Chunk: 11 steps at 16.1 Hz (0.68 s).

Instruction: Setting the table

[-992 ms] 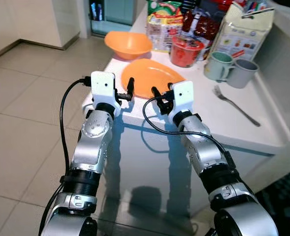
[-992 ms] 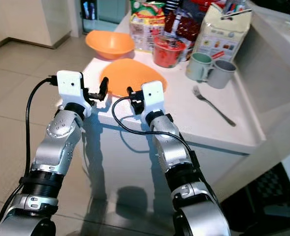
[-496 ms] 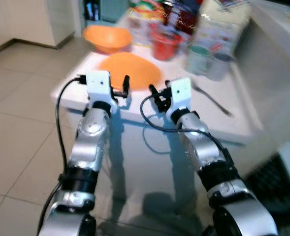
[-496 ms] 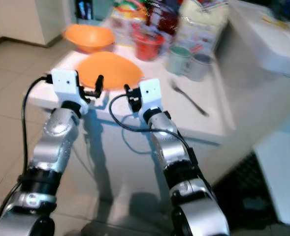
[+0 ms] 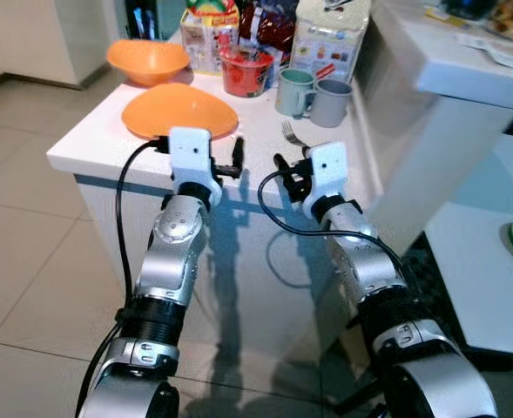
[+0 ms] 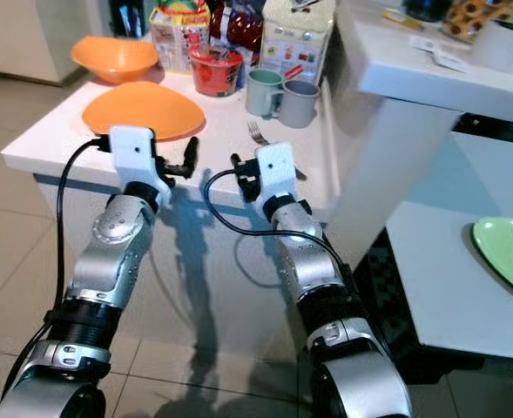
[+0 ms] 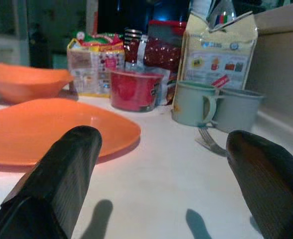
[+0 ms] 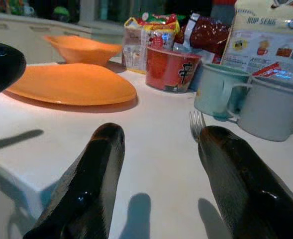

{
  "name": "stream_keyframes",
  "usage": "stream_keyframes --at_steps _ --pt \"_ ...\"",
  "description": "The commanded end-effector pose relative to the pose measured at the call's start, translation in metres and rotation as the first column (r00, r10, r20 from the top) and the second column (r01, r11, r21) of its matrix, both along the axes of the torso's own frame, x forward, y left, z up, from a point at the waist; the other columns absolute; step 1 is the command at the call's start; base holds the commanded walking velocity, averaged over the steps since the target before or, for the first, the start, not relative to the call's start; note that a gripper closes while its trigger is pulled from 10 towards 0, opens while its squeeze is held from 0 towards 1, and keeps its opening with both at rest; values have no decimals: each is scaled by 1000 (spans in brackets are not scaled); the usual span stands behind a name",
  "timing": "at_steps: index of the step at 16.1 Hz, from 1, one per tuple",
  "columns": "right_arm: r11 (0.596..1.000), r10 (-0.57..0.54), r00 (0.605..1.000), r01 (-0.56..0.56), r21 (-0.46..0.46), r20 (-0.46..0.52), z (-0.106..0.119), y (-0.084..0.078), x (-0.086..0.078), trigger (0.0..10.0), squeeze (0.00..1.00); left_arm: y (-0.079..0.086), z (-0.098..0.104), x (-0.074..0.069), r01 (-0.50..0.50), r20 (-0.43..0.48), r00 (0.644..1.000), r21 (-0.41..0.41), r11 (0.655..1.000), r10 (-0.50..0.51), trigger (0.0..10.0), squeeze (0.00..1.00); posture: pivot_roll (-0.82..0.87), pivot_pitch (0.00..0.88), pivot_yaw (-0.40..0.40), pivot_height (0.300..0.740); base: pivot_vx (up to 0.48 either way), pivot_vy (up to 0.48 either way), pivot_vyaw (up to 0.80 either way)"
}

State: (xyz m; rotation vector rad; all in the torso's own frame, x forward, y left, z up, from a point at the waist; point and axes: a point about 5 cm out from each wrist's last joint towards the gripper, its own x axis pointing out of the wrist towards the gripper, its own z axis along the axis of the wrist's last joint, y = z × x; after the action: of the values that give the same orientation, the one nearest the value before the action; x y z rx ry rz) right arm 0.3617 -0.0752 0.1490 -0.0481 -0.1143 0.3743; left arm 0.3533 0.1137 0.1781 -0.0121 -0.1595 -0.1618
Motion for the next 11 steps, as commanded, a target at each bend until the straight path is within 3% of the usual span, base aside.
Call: stream_keyframes --at_steps 1,7,11 --pt "1000 0 1000 0 3 18 5 1 2 10000 0 0 5 3 -3 8 1000 12 1000 3 10000 0 92 0 -103 740 0 0 0" --pt "1000 -4 1000 4 5 20 6 1 2 10000 0 1 5 4 -1 4 1000 11 1000 1 10000 0 87 0 -95 740 0 0 0" --pt "1000 -8 1000 8 7 19 6 0 2 10000 0 1 5 4 -2 1 1000 15 1000 2 10000 0 85 0 -93 740 0 354 0"
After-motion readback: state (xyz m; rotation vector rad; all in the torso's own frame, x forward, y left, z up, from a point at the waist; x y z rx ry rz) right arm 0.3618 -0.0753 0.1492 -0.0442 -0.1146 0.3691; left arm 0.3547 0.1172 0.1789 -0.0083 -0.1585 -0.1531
